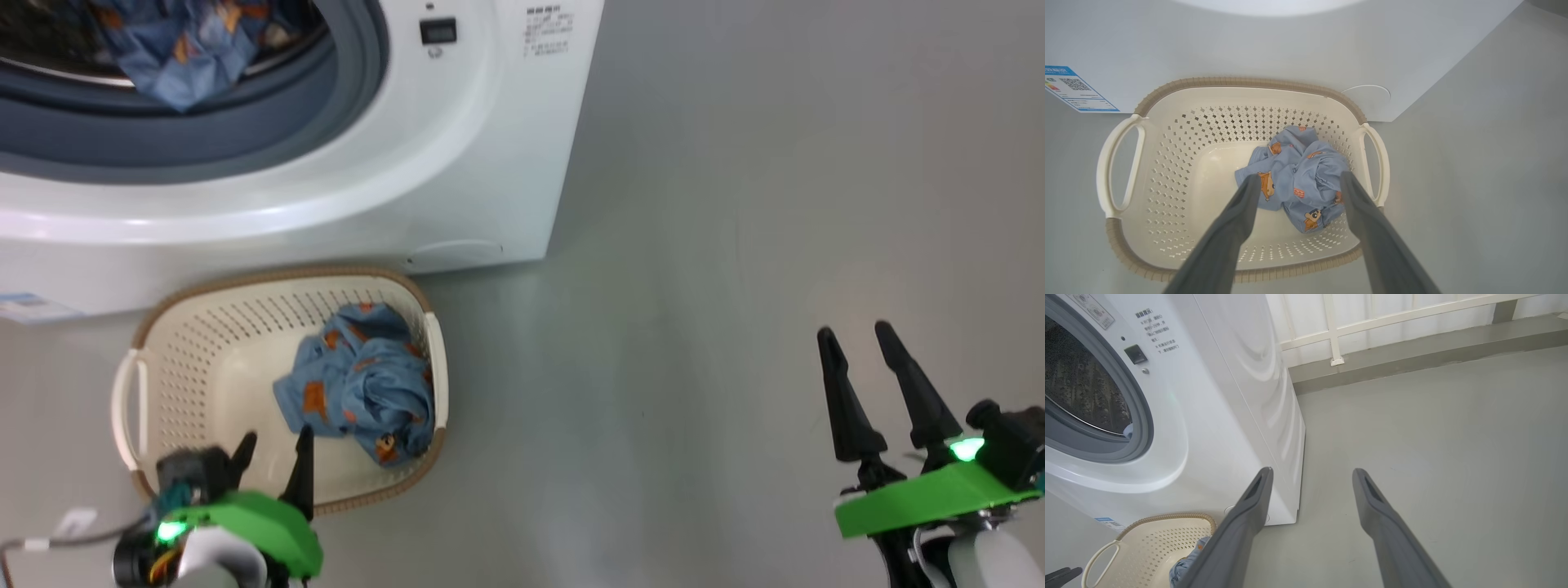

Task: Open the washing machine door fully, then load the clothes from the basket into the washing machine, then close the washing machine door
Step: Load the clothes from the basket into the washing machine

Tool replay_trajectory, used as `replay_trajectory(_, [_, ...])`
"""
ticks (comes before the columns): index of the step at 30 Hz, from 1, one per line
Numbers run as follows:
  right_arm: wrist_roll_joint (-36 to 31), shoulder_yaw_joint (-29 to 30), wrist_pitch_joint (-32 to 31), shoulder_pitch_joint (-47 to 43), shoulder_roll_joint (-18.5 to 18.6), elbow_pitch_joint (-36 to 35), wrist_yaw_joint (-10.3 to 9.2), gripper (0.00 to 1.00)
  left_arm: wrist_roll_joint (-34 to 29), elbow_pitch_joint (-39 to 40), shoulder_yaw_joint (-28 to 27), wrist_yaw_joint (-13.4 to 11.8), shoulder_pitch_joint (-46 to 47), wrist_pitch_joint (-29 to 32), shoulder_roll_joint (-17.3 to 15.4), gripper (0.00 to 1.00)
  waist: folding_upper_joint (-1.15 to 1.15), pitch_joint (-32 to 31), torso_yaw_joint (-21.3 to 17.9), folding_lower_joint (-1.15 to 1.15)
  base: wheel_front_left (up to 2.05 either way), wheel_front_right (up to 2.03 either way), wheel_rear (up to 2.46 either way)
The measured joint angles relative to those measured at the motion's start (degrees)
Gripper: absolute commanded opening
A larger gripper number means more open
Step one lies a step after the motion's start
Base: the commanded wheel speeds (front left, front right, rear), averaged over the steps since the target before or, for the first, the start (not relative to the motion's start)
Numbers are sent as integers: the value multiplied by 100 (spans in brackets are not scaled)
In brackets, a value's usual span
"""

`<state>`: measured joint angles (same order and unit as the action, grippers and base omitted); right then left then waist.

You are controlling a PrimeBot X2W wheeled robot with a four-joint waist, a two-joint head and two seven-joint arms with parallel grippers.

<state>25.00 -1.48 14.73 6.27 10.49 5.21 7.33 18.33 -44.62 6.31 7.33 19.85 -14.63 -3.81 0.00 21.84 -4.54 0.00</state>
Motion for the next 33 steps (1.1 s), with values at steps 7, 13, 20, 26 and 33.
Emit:
replay_trajectory(7, [-16, -20, 0, 439, -34, -78, 0, 100, 185, -636, 513, 0, 979, 0, -91, 100, 0, 572, -41, 0, 0, 0, 0])
replay_trajectory(13, [-36, -96, 0, 803, -40, -147, 0, 100, 483, -1132, 1038, 0, 1735, 0, -212, 100, 0, 1101, -64, 0, 0, 0, 0])
replay_trajectory(20, [-71, -136, 0, 1060, -80, -191, 0, 100, 996, -1537, 1742, 0, 2298, -1, -394, 100, 0, 1646, -135, 0, 0, 0, 0])
replay_trajectory(26, [-71, -148, 0, 1179, -92, -244, 0, 100, 1557, -1720, 2399, 0, 2640, 0, -591, 100, 0, 2009, -248, 0, 0, 0, 0])
replay_trajectory(33, [-82, -162, 0, 1291, -122, -314, 0, 100, 2163, -1757, 3148, 0, 3019, 9, -843, 100, 0, 2373, -381, 0, 0, 0, 0])
